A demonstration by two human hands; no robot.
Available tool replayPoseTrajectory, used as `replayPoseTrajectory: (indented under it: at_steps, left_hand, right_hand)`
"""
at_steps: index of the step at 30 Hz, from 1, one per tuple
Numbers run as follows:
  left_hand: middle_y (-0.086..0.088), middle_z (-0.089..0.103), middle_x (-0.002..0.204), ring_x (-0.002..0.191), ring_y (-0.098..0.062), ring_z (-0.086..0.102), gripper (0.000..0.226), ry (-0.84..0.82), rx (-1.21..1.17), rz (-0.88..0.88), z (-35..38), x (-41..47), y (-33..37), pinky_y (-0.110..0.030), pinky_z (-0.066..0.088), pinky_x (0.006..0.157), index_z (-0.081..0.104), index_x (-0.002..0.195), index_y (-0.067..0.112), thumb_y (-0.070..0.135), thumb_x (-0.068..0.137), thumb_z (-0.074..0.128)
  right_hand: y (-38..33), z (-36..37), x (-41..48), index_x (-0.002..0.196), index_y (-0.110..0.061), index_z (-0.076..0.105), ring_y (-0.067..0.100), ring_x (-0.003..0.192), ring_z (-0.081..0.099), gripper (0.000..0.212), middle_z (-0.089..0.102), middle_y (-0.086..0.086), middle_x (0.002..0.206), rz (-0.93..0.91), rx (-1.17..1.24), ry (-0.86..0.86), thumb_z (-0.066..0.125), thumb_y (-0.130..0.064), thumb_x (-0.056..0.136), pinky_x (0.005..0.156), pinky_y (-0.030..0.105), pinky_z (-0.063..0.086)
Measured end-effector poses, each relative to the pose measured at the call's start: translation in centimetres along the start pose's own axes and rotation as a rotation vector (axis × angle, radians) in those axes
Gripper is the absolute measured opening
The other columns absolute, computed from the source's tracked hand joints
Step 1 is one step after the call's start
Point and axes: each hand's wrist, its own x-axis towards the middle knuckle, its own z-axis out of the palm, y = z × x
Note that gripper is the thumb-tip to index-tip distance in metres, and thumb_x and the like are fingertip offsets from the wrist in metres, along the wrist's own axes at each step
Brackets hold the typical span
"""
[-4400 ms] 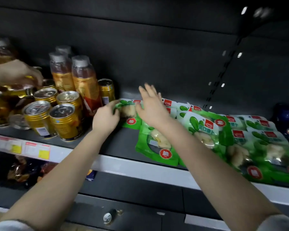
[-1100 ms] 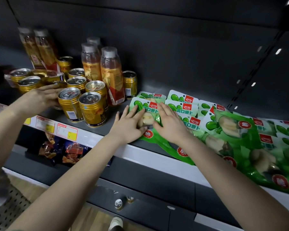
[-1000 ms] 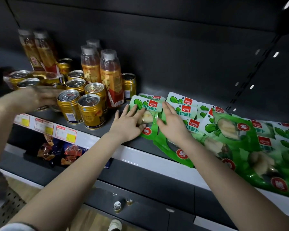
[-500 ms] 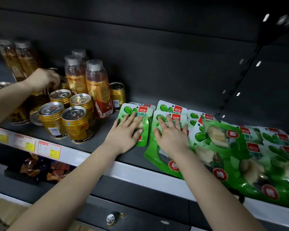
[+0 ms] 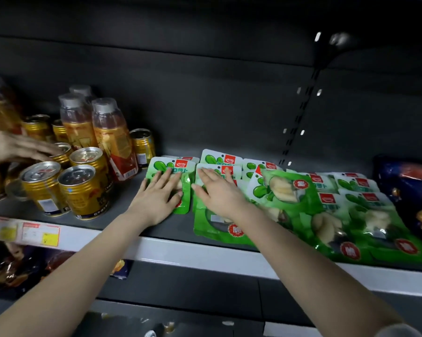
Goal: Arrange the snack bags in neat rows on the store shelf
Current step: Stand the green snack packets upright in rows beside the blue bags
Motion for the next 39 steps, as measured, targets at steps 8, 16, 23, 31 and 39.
replayPoseTrajectory:
  at_steps: [8, 16, 23, 31, 39]
  left_hand:
    - [0.001, 0.012, 0.158, 0.146, -0.021, 0.009, 0.062, 0.232, -0.165, 0.236, -4.3, 3.1, 7.9, -0.044, 0.007, 0.116, 0.012, 0.149, 0.029, 0.046, 0.096, 0.037]
    - [-0.007, 0.064, 0.080, 0.068, -0.017, 0.057, 0.084, -0.132, -0.399, 0.206, -1.6, 5.4, 17.8, -0.029, 0.038, 0.055, 0.008, 0.149, 0.020, 0.052, 0.087, 0.054]
    - [-0.010, 0.052, 0.131, 0.114, -0.026, 0.053, 0.093, -0.105, -0.596, -0.053, -0.6, 7.5, 19.6, -0.029, 0.042, 0.081, 0.014, 0.148, 0.013, 0.037, 0.079, 0.072]
    - [-0.003, 0.064, 0.109, 0.090, -0.016, 0.056, 0.053, 0.040, -0.953, -0.063, -1.2, 8.3, 19.9, -0.025, 0.043, 0.076, 0.051, 0.126, 0.011, 0.008, 0.078, 0.073]
    - [0.000, 0.060, 0.095, 0.089, -0.016, 0.055, 0.033, 0.052, -0.785, 0.097, -8.6, 7.7, 17.6, -0.025, 0.041, 0.075, 0.060, 0.110, 0.013, 0.017, 0.080, 0.073]
  right_hand:
    - [6.3, -6.0, -3.7, 0.150, -0.018, 0.022, 0.015, 0.146, 0.012, 0.053, 0.020, 0.001, 0.158, 0.156, 0.012, 0.319, 0.024, -0.040, 0.102, 0.117, 0.042, -0.006]
    - [13.6, -3.5, -12.3, 0.152, -0.023, 0.002, 0.024, 0.147, -0.007, 0.061, -0.009, 0.004, 0.160, 0.532, -0.039, 0.006, 0.017, -0.050, 0.100, 0.115, 0.054, -0.003]
    - [14.1, -2.0, -13.8, 0.150, -0.018, -0.011, 0.022, 0.145, -0.014, 0.072, -0.012, 0.004, 0.158, 0.504, -0.092, -0.101, 0.012, -0.060, 0.096, 0.117, 0.054, -0.003]
    - [14.4, -2.3, -14.0, 0.152, -0.024, -0.004, 0.020, 0.146, -0.011, 0.064, -0.013, -0.008, 0.158, 0.494, 0.067, 0.006, 0.019, -0.052, 0.099, 0.116, 0.053, -0.005]
    - [13.1, -6.2, -12.1, 0.150, -0.022, 0.018, 0.024, 0.146, 0.004, 0.057, 0.008, -0.001, 0.159, 0.457, 0.144, 0.501, 0.034, -0.041, 0.100, 0.119, 0.047, 0.004]
